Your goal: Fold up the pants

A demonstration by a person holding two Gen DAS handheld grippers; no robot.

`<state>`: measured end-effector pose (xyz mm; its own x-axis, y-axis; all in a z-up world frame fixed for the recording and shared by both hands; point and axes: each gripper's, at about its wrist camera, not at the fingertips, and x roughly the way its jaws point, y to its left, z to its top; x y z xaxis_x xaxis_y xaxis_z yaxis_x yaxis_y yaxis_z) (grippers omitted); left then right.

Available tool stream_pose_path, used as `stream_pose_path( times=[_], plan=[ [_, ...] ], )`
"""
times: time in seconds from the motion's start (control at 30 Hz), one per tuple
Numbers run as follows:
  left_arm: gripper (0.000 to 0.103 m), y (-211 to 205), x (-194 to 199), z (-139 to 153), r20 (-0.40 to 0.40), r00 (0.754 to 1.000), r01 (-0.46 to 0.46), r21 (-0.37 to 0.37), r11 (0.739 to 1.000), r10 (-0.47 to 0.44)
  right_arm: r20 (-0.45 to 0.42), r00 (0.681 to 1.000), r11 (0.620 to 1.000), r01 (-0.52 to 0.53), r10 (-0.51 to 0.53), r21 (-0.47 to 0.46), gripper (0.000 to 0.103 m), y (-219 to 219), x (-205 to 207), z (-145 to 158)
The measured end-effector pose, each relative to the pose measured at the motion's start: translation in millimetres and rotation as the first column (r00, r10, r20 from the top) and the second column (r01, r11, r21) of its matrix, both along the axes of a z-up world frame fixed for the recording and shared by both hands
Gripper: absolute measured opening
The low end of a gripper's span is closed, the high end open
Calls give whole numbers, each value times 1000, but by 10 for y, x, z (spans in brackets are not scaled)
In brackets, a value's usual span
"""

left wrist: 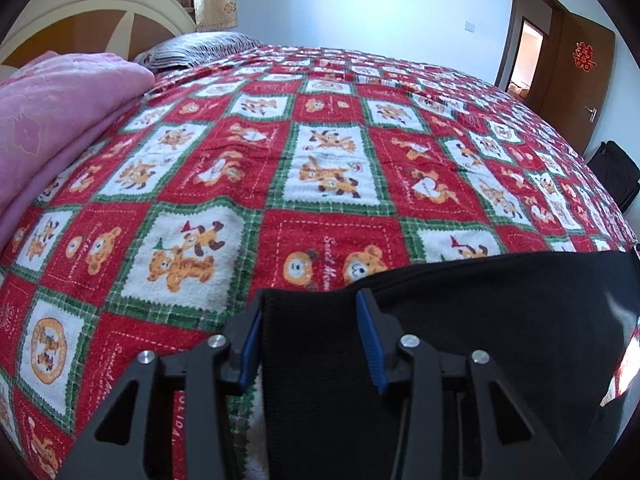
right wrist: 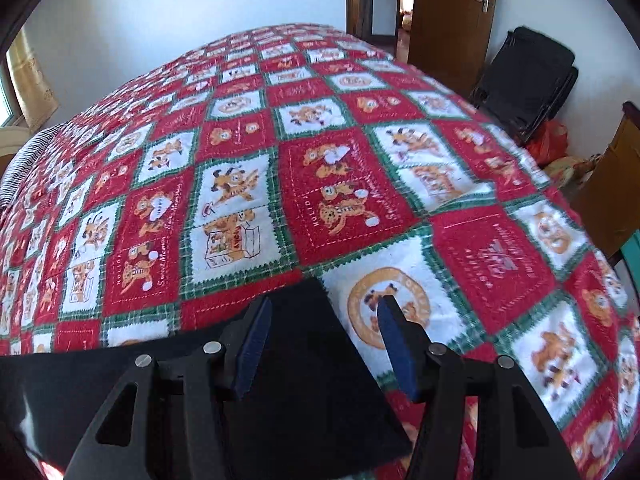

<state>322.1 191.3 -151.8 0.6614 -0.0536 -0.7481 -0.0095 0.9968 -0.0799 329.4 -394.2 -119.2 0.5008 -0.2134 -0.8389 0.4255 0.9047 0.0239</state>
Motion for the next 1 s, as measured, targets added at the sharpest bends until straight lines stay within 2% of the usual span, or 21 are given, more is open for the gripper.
stream_pose_path(
  times=[0.13, 0.2, 0.23, 0.3, 0.33, 0.37, 0.4, 0.5, 0.67, 1.0],
  plan=[
    [48, 3, 48, -26, -20, 1000, 4, 0, 1000, -4, -18, 999, 999, -38, 39, 39, 57, -9, 111, -103],
    [51, 20, 105, -44, -43, 999, 6, -10, 1000, -7, -30, 998, 998, -61, 61, 11, 57, 44, 154, -129],
    [52, 24, 116, -41, -43, 999, 3, -13, 1000, -4, -29, 997, 997, -73, 73, 1, 53, 66, 164, -133],
    [50, -1, 121, -45, -45, 999, 14, -6, 1000, -14, -47, 995, 996, -89, 88, -20, 33, 112, 180, -148],
    [44, -20, 111, -37, -40, 999, 21, 1, 1000, -21, -47, 995, 995, -93, 91, -35, 24, 134, 169, -134],
    [31, -48, 105, -20, -33, 998, 45, 2, 999, -45, -36, 994, 994, -106, 104, -34, 17, 158, 148, -106],
    [15, -70, 90, -5, -24, 997, 69, -5, 998, -70, -23, 994, 993, -111, 110, -38, 14, 176, 124, -73],
    [13, -122, 42, 55, 0, 996, 87, 13, 996, -87, 27, 993, 990, -114, 116, -88, 13, 276, -11, 95],
    [13, -44, -7, 141, 33, 997, 77, -42, 996, -76, 116, 986, 986, -106, 121, -128, 13, 374, -309, 398],
    [13, -5, -129, 355, 112, 989, 104, -88, 991, -94, 256, 958, 982, -89, 131, -168, 12, 519, -996, 806]
  ],
)
